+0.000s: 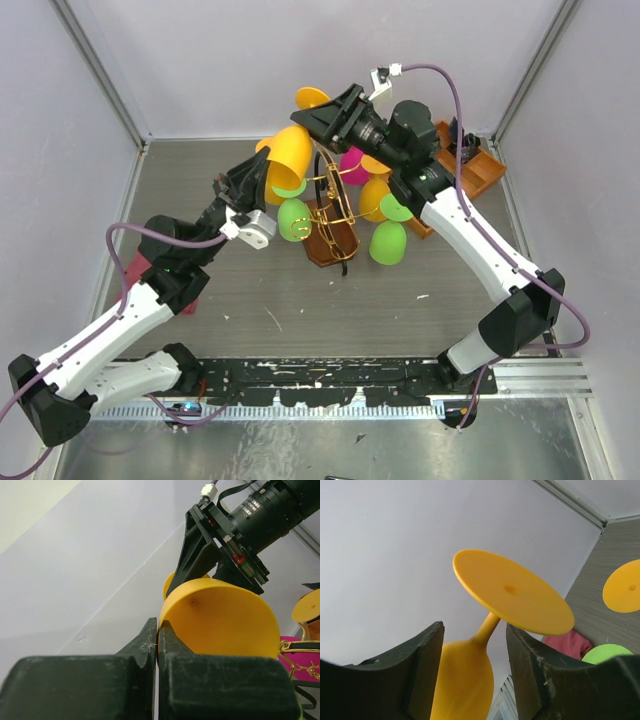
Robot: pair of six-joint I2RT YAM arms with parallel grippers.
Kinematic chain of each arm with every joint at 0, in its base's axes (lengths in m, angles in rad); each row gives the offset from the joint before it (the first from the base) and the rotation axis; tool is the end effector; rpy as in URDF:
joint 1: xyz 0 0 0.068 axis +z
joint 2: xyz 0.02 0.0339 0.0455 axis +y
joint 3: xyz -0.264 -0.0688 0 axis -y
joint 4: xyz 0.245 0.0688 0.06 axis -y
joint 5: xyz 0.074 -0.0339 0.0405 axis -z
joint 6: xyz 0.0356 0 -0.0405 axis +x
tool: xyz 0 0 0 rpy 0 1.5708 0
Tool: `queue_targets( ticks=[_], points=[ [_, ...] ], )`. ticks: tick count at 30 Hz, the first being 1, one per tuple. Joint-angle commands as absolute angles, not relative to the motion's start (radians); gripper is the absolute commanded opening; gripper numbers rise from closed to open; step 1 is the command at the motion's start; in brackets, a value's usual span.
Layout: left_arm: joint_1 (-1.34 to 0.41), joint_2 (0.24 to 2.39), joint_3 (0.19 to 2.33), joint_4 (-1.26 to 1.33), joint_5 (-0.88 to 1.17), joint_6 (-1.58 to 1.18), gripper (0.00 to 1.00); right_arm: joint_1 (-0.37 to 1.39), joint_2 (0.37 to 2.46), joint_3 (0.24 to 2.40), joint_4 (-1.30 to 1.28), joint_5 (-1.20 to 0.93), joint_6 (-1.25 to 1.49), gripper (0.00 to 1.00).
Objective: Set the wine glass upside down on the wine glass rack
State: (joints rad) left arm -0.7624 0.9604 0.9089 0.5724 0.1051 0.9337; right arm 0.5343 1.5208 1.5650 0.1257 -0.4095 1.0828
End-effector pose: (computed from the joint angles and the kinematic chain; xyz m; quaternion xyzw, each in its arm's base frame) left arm 0.1503 -0.1487 0.4316 0.4054 0.2970 0.0477 0.8632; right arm 0.2975 0.1925 0.4660 0.0213 0.6496 0.6319 0.4221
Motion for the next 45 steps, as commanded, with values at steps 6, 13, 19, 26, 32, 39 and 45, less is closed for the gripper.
queue_targets(
  ticks=[6,13,19,26,32,39,45],
  points=[
    [-0.766,0.98,0.906,0.64,0.133,0.928,0.02,0.534,1.531,1.573,0.239,-0.43,1.108,0.4],
    [-0.766,0.988,0.914,0.59,0.167,0.949,0.21,0.534,1.521,1.577,0.241,-0.43,1.095,0.14],
    [-0.766,0.979,0.911,0.513,0.212,0.935,0.38,0.534,1.519,1.601,0.232,-0.407,1.054,0.04],
    [-0.775,0.986,0.895,0.505,0.223,0.881,0.28,0.533,1.532,1.653,0.201,-0.396,1.008,0.07],
    [-0.783,1.017,0.893,0.534,0.183,0.88,0.0,0.534,1.533,1.664,0.184,-0.397,1.001,0.12],
    [-0.796,1.049,0.88,0.609,0.108,0.884,0.0,0.534,1.519,1.662,0.159,-0.386,0.989,0.17],
    [-0.803,1.055,0.872,0.631,0.074,0.895,0.0,0.534,1.507,1.654,0.152,-0.37,0.995,0.27]
  ],
)
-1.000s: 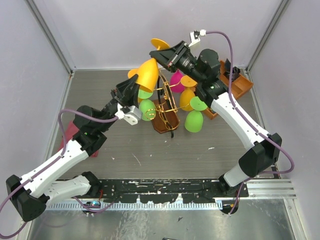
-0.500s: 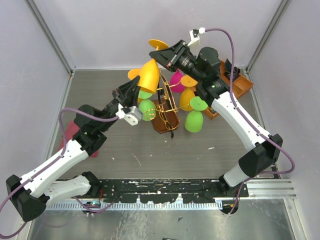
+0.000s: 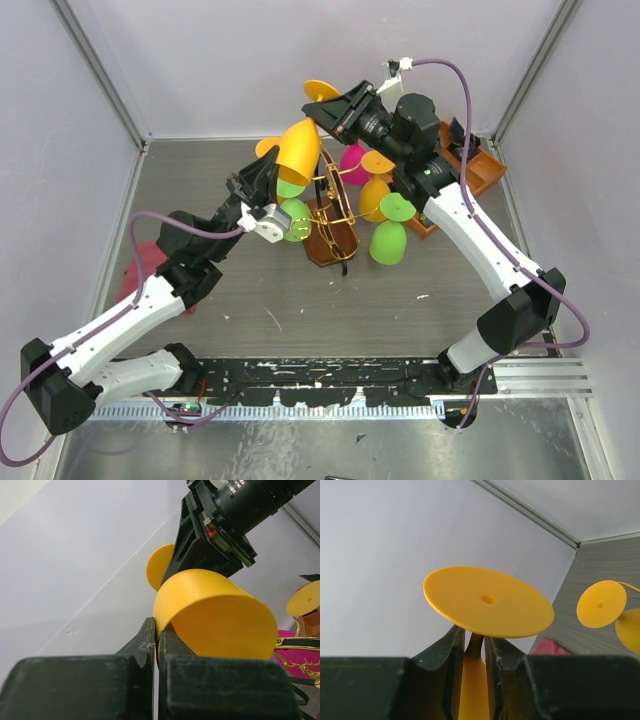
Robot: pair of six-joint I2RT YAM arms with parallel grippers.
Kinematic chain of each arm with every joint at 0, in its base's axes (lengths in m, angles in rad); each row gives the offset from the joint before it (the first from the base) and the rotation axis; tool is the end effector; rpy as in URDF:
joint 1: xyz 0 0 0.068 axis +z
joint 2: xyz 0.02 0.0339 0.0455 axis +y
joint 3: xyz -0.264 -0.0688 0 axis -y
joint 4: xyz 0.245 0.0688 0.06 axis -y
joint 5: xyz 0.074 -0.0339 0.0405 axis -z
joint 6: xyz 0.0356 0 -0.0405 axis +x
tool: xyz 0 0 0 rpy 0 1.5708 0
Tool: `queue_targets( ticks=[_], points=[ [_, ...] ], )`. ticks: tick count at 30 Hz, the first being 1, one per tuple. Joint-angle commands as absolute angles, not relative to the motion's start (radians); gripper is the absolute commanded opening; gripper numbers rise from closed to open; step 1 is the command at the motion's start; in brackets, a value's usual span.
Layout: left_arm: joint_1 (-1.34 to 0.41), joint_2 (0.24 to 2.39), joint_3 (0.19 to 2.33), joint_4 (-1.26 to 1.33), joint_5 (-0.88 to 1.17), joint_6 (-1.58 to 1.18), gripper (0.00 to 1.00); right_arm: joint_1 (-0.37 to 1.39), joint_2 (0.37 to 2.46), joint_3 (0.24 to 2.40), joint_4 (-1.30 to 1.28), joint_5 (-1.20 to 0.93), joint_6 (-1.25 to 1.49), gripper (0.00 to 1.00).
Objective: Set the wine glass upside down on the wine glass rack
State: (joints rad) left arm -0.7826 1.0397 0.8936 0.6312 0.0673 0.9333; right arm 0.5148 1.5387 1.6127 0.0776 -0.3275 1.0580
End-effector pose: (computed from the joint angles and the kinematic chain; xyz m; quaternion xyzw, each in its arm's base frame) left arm 0.1644 -0.1669 0.4159 0.4094 0.3159 0.0471 0.8546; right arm 0.3059 0.1862 0.4716 0.0533 0.6524 0.6048 0.4535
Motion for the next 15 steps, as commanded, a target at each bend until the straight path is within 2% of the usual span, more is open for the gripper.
queue_targets(
  ticks=[1,11,15],
  points=[
    [-0.804,1.055,0.873,0.638,0.066,0.895,0.0,0.534,1.506,1.655,0.151,-0.368,0.996,0.28],
    [-0.815,1.063,0.859,0.678,0.033,0.916,0.0,0.534,1.489,1.643,0.14,-0.339,1.014,0.42],
    [-0.823,1.065,0.855,0.679,0.022,0.937,0.0,0.533,1.475,1.625,0.139,-0.315,1.025,0.43]
  ],
)
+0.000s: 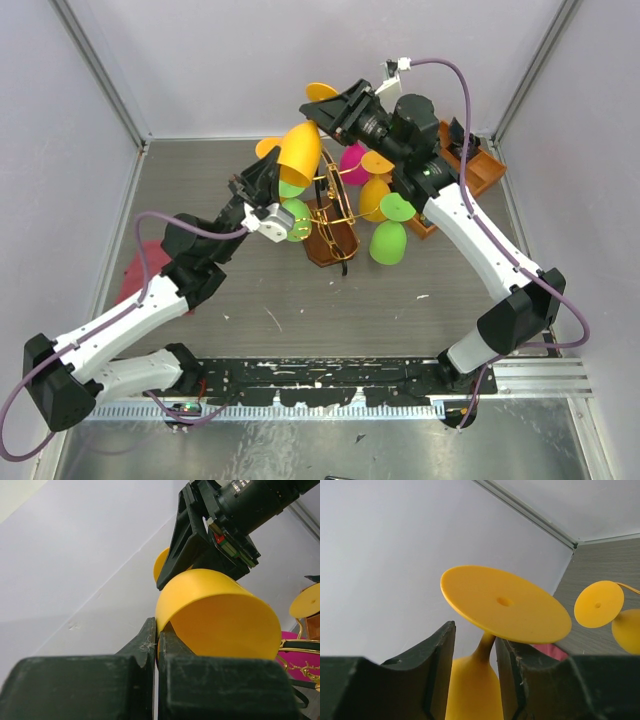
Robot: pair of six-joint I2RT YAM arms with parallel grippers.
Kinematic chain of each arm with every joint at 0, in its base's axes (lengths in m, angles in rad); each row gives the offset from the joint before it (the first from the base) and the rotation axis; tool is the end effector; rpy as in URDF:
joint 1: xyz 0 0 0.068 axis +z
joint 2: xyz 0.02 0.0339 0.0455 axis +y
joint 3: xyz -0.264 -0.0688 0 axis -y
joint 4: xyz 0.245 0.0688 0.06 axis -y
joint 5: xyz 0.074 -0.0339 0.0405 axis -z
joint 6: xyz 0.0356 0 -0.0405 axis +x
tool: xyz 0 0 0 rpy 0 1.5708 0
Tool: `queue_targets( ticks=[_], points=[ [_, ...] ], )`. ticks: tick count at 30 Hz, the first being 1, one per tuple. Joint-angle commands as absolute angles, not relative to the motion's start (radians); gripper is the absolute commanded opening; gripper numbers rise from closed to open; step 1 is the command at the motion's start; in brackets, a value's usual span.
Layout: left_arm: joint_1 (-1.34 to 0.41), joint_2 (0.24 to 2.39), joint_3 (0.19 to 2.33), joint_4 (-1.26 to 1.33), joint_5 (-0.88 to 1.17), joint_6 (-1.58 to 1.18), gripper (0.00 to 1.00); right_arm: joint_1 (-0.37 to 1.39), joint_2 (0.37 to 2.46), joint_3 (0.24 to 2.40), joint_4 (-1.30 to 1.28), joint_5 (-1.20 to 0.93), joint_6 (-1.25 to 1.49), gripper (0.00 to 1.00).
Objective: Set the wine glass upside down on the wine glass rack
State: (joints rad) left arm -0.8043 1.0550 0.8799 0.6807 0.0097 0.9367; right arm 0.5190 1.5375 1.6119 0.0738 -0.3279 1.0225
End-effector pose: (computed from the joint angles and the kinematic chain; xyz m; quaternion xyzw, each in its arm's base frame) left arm 0.1644 -0.1712 0.4126 0.3910 0.3240 0.0545 0.8598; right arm 0.3048 0.1873 0.4713 0.0407 0.6546 0.5971 0.4619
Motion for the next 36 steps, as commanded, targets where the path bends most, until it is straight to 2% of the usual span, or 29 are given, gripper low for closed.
queue_targets(
  ticks=[1,13,15,19,22,33,36],
  points=[
    [-0.828,1.066,0.855,0.68,0.018,0.943,0.0,0.533,1.472,1.623,0.139,-0.311,1.029,0.43],
    [-0.851,1.079,0.857,0.722,-0.021,0.985,0.0,0.534,1.44,1.592,0.059,-0.226,1.044,0.42],
    [-0.854,1.083,0.859,0.739,-0.023,0.981,0.0,0.534,1.444,1.589,0.059,-0.229,1.061,0.45],
    [-0.862,1.092,0.864,0.775,-0.026,0.973,0.0,0.533,1.455,1.588,0.073,-0.244,1.112,0.58],
    [-0.864,1.098,0.868,0.798,-0.032,0.973,0.0,0.533,1.456,1.571,0.086,-0.247,1.154,0.63],
    [-0.864,1.114,0.883,0.85,-0.077,0.974,0.0,0.532,1.419,1.533,0.089,-0.212,1.178,0.62],
    [-0.865,1.114,0.882,0.852,-0.088,0.977,0.0,0.532,1.403,1.523,0.088,-0.195,1.173,0.59]
  ],
)
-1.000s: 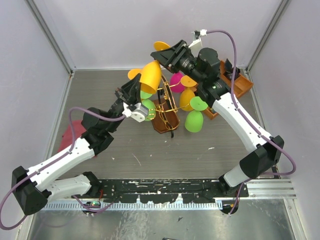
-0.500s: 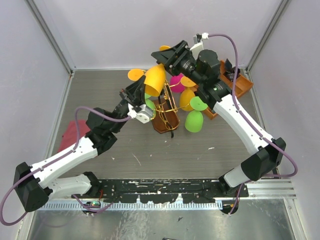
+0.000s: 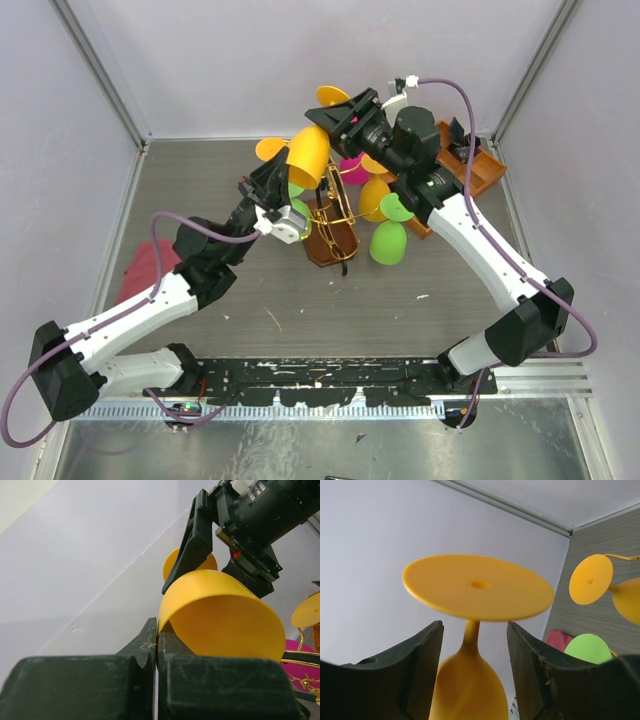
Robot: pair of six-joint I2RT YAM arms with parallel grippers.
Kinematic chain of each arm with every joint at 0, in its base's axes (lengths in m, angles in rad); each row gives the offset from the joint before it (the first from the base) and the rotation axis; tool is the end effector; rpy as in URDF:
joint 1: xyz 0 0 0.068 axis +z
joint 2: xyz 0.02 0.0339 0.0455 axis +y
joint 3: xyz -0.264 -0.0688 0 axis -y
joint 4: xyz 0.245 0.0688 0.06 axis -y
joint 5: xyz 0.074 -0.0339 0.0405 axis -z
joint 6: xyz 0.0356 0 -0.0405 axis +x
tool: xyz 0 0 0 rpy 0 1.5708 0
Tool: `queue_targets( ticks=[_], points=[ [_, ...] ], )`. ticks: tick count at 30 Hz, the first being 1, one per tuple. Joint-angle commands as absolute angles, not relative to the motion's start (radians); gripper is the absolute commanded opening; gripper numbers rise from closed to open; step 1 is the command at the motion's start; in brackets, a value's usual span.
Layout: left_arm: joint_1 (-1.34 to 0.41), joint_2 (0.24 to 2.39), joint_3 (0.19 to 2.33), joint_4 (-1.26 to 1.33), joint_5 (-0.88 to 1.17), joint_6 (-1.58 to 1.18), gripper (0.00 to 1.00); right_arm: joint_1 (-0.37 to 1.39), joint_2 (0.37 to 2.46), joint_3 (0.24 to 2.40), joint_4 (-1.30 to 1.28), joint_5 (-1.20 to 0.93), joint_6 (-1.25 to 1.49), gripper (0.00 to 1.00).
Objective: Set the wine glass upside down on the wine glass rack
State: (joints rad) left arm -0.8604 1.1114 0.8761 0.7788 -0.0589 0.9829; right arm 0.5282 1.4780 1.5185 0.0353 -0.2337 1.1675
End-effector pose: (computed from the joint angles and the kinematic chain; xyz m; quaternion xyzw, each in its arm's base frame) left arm 0.1639 -0.1873 0.4080 0.3757 0.3173 0.0677 0.8681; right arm 0.2949 0.1816 0.4545 0.1310 0.6678 0.5986 0.4225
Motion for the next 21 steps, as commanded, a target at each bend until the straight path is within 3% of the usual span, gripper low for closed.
queue_targets(
  ticks=[1,6,14,21],
  points=[
    [-0.865,1.112,0.883,0.852,-0.089,0.977,0.0,0.532,1.401,1.52,0.088,-0.194,1.171,0.58],
    [-0.864,1.111,0.883,0.852,-0.096,0.984,0.0,0.532,1.407,1.528,0.096,-0.216,1.174,0.45],
    [-0.864,1.099,0.88,0.852,-0.089,0.986,0.0,0.532,1.424,1.526,0.112,-0.228,1.179,0.43],
    [-0.864,1.09,0.875,0.852,-0.079,0.983,0.0,0.531,1.441,1.536,0.122,-0.245,1.175,0.31]
  ],
)
